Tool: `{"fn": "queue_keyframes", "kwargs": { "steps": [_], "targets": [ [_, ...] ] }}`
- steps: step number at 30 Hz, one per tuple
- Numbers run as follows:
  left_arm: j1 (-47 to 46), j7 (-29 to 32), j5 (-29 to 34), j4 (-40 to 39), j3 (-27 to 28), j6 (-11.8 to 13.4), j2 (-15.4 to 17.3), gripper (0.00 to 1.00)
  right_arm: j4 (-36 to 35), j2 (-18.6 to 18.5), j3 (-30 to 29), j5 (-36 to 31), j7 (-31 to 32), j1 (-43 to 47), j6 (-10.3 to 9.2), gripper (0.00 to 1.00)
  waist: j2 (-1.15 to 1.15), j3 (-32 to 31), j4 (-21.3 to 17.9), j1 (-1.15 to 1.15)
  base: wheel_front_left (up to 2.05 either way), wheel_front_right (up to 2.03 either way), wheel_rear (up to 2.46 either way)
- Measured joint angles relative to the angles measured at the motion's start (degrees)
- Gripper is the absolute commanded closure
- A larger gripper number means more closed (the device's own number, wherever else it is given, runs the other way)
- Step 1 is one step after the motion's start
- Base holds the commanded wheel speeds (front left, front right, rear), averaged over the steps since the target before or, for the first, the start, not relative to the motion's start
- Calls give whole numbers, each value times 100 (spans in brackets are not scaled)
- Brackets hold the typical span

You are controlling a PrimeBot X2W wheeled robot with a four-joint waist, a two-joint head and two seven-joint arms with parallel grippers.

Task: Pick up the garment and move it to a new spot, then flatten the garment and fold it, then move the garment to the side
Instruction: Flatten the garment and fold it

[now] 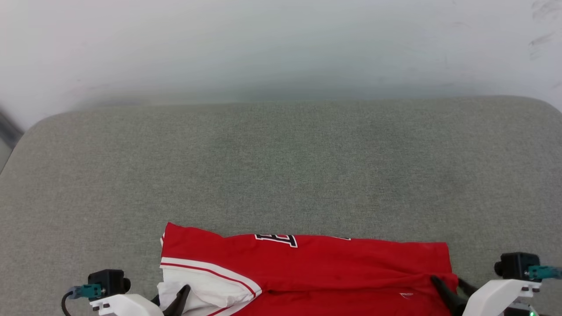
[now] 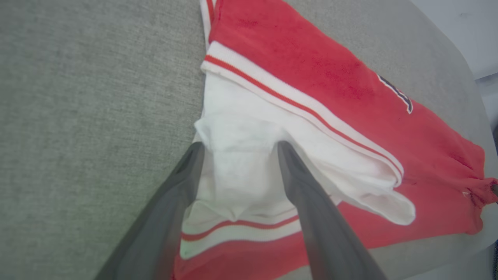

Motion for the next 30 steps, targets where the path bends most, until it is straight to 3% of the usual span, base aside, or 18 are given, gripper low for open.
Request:
{"fn": "queue_keyframes", "kwargs": {
  "steps": [5, 11, 22, 30],
  "targets": [
    [-5, -288, 463, -482, -85, 260, 83, 0, -561, 19, -265, -185, -34, 46, 0, 0, 0, -126, 17, 0, 0, 0, 0],
    [-118, -777, 987, -1074, -86, 538, 100, 0, -901, 107, -781, -412, 530, 53, 0, 0, 0, -208, 51, 0, 0, 0, 0],
    [-309, -1992, 2115, -1774, -194, 855, 43, 0, -1293, 87, -1083, -799, 1681, 38, 0, 0, 0, -68, 249, 1, 0, 0, 0],
    [-477, -2149, 2494, -2189, -311, 928, 30, 0, -1120, 91, -1107, -894, 2073, -83, 0, 0, 0, 239, 514, 1, 0, 0, 0]
  ]
}}
